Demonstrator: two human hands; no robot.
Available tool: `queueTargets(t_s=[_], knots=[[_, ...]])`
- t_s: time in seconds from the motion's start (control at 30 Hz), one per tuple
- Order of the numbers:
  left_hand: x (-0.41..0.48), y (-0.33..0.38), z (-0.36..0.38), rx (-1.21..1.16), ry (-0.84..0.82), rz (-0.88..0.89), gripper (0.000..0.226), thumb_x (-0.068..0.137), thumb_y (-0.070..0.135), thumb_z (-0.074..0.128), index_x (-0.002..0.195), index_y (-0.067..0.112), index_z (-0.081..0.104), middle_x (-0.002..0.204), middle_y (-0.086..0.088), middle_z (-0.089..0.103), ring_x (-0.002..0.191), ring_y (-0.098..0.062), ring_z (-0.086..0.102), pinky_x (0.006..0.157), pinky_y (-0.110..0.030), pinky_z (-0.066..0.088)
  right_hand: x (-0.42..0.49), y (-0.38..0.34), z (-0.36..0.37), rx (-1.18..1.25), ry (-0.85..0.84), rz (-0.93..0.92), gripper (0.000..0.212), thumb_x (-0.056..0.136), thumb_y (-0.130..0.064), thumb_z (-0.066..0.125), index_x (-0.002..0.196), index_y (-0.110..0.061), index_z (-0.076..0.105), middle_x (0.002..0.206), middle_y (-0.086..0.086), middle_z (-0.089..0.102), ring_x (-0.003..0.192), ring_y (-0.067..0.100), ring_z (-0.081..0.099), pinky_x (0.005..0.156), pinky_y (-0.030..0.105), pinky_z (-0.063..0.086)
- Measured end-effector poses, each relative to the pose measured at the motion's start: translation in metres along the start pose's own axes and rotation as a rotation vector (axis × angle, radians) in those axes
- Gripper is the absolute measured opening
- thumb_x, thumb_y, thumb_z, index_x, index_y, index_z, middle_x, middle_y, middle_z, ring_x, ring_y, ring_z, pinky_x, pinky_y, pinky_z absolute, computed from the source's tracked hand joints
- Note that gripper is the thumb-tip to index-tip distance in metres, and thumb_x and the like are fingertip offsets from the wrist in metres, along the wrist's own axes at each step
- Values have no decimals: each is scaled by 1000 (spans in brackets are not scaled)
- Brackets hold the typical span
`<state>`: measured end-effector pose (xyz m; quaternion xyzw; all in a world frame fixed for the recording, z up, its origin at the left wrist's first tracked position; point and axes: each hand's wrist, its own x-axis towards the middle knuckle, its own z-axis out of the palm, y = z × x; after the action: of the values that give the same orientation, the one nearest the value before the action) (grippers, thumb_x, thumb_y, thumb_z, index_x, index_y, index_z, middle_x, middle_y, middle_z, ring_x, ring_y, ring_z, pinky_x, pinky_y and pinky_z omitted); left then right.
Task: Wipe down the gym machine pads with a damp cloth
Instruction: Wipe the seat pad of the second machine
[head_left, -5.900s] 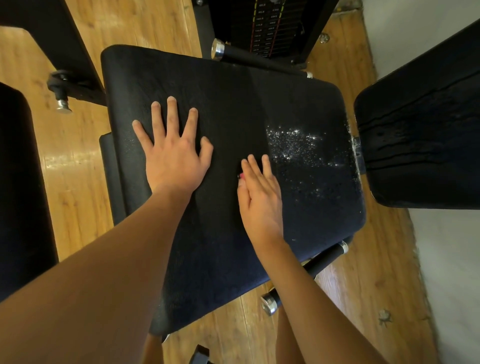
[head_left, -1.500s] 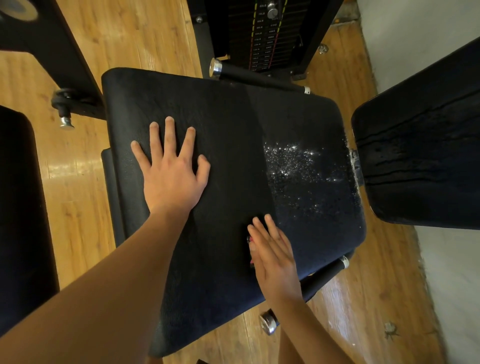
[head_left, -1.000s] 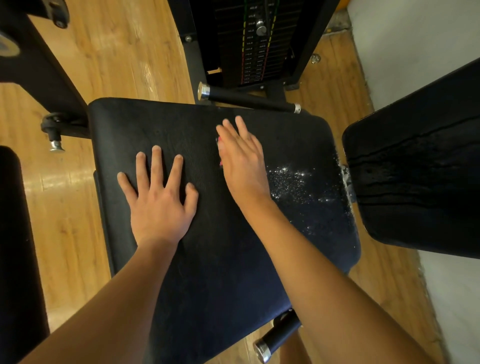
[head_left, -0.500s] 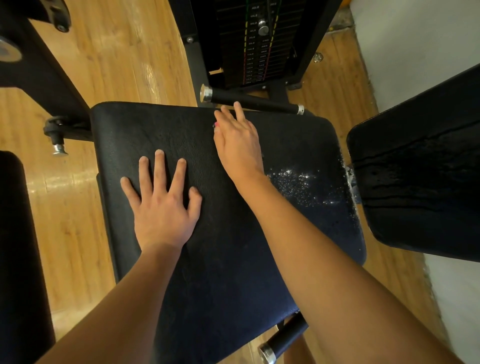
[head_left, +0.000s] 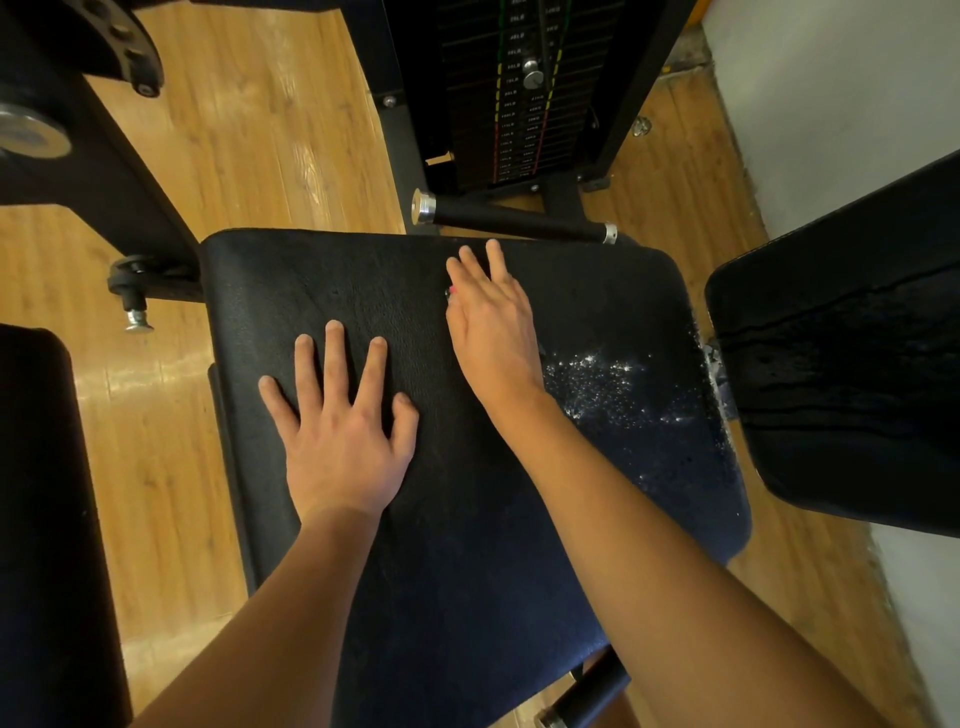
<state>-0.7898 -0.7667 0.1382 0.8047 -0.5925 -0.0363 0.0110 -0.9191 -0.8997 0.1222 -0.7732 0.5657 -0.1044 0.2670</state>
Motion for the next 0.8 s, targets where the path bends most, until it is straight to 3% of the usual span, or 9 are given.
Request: queueTargets(t_s=[0.23,0.43,0.63,0.8], knots=[[1,1,-1,-2,-12,0,60,100,46,35,157,26,38,169,-11,21,157,-36,10,122,-68,5,46,-1,-5,-15,60,39,43,111,-19,36,151,-9,47,162,7,40,158,26,15,122,37,25],[3,0,-2,7,-15,3,61,100,47,33,157,26,38,168,-12,22,156,-36,11,121,-68,6,25,-2,2,8,81,75,43,110,-20,38,150,-9,47,160,8,42,157,27,17,121,41,30],[2,1,-3,1,-26,-1,61,101,48,32,157,27,37,169,-11,20,157,-35,8,122,-68,6,-17,3,8,33,94,99,45,109,-20,39,153,-9,44,162,7,39,158,25,12,125,41,20],[1,0,-5,2,-36,-7,61,101,48,31,158,27,36,169,-11,20,157,-35,9,122,-67,6,-1,2,5,-8,61,85,44,110,-20,38,153,-9,43,163,7,38,158,26,11,126,43,20]])
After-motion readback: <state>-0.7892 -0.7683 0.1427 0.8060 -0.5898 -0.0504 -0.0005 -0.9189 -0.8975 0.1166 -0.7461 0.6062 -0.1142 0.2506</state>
